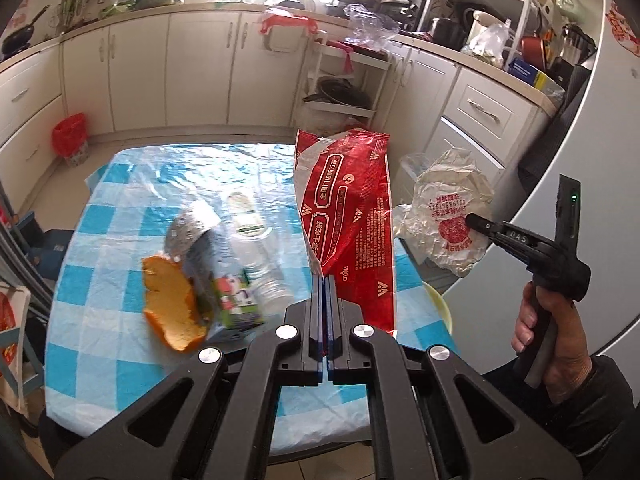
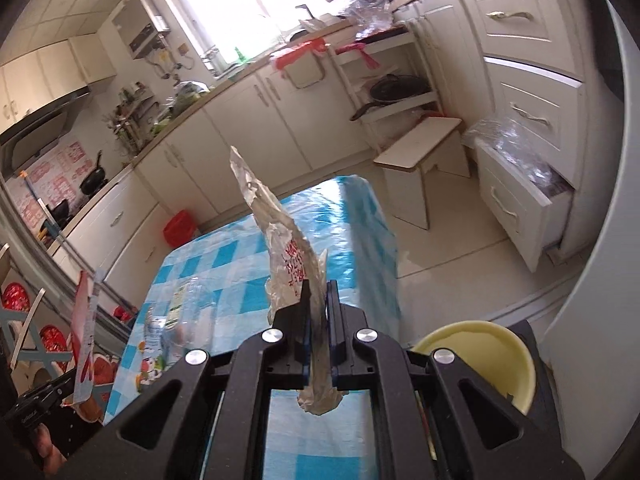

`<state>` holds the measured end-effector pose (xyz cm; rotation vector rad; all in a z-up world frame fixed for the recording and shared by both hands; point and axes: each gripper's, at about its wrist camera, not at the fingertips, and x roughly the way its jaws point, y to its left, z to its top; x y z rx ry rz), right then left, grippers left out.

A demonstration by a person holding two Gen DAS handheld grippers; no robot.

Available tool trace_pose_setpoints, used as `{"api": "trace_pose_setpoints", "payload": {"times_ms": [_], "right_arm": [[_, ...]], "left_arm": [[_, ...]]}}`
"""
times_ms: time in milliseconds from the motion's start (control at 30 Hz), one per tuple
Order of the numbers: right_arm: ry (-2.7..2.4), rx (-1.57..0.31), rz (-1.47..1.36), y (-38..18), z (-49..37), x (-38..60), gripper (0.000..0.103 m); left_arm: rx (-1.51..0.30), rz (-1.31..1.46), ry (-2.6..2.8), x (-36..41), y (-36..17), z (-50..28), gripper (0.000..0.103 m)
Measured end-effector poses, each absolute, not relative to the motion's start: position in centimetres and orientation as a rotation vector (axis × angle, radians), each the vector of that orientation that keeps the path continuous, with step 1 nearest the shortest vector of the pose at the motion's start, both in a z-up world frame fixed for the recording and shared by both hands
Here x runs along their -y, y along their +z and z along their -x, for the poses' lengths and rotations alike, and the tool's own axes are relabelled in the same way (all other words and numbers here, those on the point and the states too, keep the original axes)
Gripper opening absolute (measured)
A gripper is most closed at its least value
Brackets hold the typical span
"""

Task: Collect trash
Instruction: 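Carry both items to the yellow bucket while the right tool opens to drop the bag, then open the left tool over the yellow bucket to drop the red wrapper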

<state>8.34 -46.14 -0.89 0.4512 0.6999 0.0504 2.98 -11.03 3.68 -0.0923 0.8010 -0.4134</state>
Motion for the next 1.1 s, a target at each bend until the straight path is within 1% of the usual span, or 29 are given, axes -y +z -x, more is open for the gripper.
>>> {"api": "trace_pose_setpoints", "payload": {"times_ms": [133, 367, 400, 433, 467, 500, 600, 667, 867, 933, 967, 1000, 1067, 1100], "right_arm": [[-0.098, -0.807, -0.496, -3.3, -8.3, 49.5, 0.008], [-0.189, -1.034, -0.477, -8.4, -10.0, 50.8, 0.008], [-0.185, -1.06, -0.479, -8.9, -10.1, 50.7, 0.012], [-0.182, -1.071, -0.492, -9.2, -10.2, 50.9, 0.027], [-0.194, -1.07, -0.505, -9.3, -10.2, 51.2, 0.038], [-0.209, -1.056, -0.518, -9.1, -10.1, 51.6, 0.052], [-0.242, -0.99, -0.595, -8.1, -9.7, 53.6, 0.058], [-0.274, -0.917, -0.628, -6.7, -9.2, 54.7, 0.06], [-0.247, -0.713, -0.567, -1.0, -9.7, 56.1, 0.071], [-0.233, -0.681, -0.569, -0.2, -10.0, 56.4, 0.072], [-0.223, -0.671, -0.588, -0.1, -10.2, 56.6, 0.072], [-0.209, -0.667, -0.615, -0.2, -10.2, 56.7, 0.072], [-0.175, -0.67, -0.657, -0.4, -10.5, 56.7, 0.072], [-0.165, -0.668, -0.665, -0.3, -10.8, 56.6, 0.072]], "left_arm": [[-0.84, 0.082, -0.506, 16.0, 2.7, -4.1, 0.001], [-0.96, 0.078, -0.619, 24.0, -1.5, -5.7, 0.001], [-0.975, 0.064, -0.631, 25.2, -2.1, -5.9, 0.001], [-0.983, 0.057, -0.638, 25.8, -2.5, -6.0, 0.001], [-0.995, 0.05, -0.65, 26.8, -2.9, -6.2, 0.001], [-1.003, 0.046, -0.655, 27.2, -3.1, -6.3, 0.001], [-1.029, 0.029, -0.663, 29.1, -4.0, -6.9, 0.001], [-1.048, 0.023, -0.665, 29.9, -4.6, -7.3, 0.001], [-1.117, -0.06, -0.657, 34.3, -7.4, -7.7, 0.002], [-1.155, -0.099, -0.643, 36.0, -8.7, -8.4, 0.005], [-1.171, -0.11, -0.635, 36.5, -9.3, -8.6, 0.012], [-1.188, -0.127, -0.619, 37.2, -9.9, -8.9, 0.021], [-1.203, -0.144, -0.6, 37.9, -10.5, -9.3, 0.034], [-1.201, -0.146, -0.598, 38.1, -10.5, -9.4, 0.037]]}}
